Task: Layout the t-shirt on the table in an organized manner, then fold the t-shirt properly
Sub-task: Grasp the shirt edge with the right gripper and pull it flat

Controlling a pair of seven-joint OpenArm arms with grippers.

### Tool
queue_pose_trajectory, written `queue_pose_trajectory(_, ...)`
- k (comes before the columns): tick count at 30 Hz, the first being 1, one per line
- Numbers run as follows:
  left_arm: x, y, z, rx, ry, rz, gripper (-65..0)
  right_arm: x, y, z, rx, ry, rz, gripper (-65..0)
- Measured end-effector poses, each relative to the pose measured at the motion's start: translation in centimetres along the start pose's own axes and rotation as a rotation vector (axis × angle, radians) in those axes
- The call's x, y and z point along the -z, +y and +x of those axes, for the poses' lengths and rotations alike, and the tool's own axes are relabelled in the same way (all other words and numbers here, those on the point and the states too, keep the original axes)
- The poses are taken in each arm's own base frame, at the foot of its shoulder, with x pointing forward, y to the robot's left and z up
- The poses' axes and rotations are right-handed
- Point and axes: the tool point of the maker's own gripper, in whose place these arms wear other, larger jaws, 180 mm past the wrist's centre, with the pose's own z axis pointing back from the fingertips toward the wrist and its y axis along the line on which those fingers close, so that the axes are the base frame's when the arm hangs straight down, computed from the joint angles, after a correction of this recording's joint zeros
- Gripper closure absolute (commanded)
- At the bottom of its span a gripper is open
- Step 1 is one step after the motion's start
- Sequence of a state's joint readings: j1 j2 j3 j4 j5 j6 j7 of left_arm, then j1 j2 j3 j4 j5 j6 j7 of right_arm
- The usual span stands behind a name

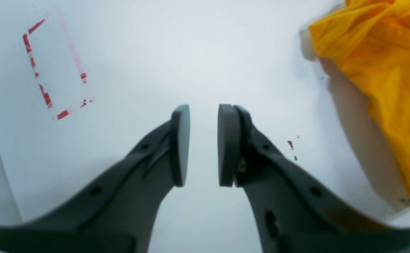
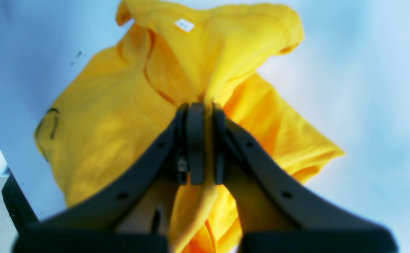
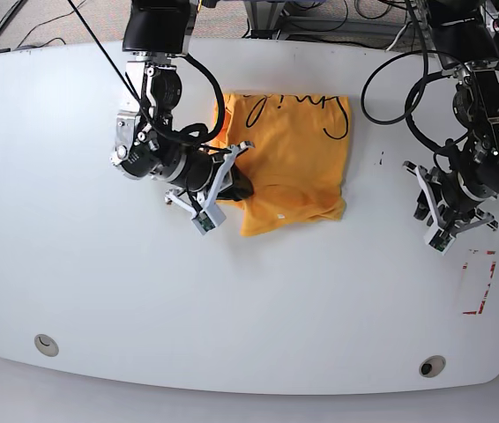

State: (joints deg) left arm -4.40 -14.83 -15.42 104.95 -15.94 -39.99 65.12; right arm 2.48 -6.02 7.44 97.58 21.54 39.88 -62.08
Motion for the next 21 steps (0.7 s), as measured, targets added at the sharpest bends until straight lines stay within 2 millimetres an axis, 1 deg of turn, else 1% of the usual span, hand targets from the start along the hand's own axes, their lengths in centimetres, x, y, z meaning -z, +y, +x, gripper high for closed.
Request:
queue_pose_trajectory(3,0.0,-0.1,0.0,-0.001,0.0,-0.003,-12.4,-0.8,0.4,0.8,-0.023,-0.014,-0.003,0.0)
queue_pose_trajectory(11,0.0,0.0,-0.1,-0.001,0.002,-0.001,-12.4,-2.8,0.2,2.1,-0.081,-0.042,-0.052,0.0)
queue_pose_trajectory(17,0.1,-0.2,-0.1,0.007,0.005,-0.005,-12.5,-3.9,-0.7,2.0,-0.119,-0.021,-0.089,0.0)
queue_pose_trajectory(21,0.5,-1.2,0.3,0.03,0.004,-0.032,-12.5,-4.4,-0.8,1.9,-0.135,0.001,-0.104,0.0)
